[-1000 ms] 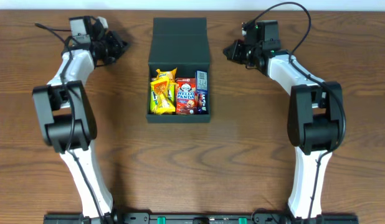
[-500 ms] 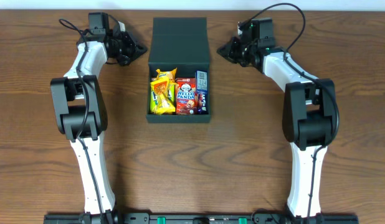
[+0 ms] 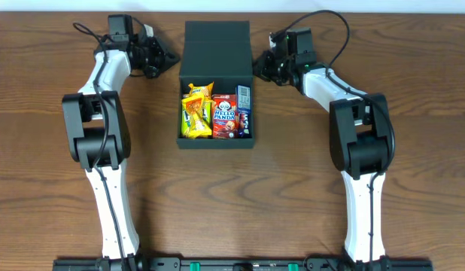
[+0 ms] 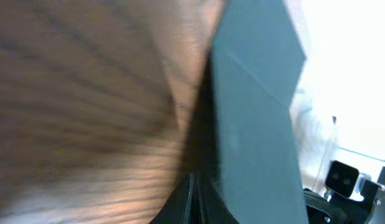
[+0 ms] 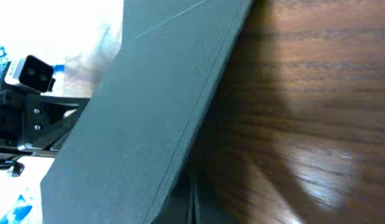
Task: Pack container
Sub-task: 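Bring both grippers to the back edge of the box lid, then push the lid forward with both grippers to close the box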
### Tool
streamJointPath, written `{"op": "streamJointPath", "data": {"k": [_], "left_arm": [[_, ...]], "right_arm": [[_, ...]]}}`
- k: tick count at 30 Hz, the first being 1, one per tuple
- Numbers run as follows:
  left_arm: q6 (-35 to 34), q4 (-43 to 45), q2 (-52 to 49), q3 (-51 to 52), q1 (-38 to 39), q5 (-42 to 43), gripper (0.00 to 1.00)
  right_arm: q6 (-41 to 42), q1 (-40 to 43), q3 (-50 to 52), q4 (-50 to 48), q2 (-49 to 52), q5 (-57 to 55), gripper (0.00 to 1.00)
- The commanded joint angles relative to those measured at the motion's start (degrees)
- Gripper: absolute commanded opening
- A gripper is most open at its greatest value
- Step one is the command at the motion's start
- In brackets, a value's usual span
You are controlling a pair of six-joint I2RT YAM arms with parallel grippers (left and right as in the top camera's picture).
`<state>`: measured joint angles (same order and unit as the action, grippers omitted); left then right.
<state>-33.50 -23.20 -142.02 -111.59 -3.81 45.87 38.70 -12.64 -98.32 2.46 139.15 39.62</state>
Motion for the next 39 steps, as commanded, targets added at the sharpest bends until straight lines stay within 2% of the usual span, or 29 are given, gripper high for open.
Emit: {"op": "streamJointPath", "data": {"k": [1, 10, 25, 34, 39], "left_arm": [[-0.6, 1.1, -0.8, -1.5, 0.9, 4.0, 0.06], [1.4, 4.0, -0.8, -2.6, -1.1, 12.9, 0.06], [6.1, 4.0, -0.7, -9.5, -2.9, 20.0, 0.06], [8.1, 3.8, -0.7, -9.8, -3.0, 25.6, 0.06], [8.2, 3.8, -0.6, -10.1, -3.0, 25.8, 0.06]], "right_arm": [[0.4, -0.1, -1.0, -2.4, 0.2, 3.7, 0.01], [-0.6, 1.3, -1.0, -10.3, 0.2, 12.9, 0.01], [-0.6, 3.6, -1.6, -24.2, 0.2, 31.2, 0.01], [-0.6, 3.6, -1.6, -25.5, 0.2, 41.9, 0.01], [-0.6, 3.6, -1.6, -25.5, 0.2, 45.1, 0.01]]}}
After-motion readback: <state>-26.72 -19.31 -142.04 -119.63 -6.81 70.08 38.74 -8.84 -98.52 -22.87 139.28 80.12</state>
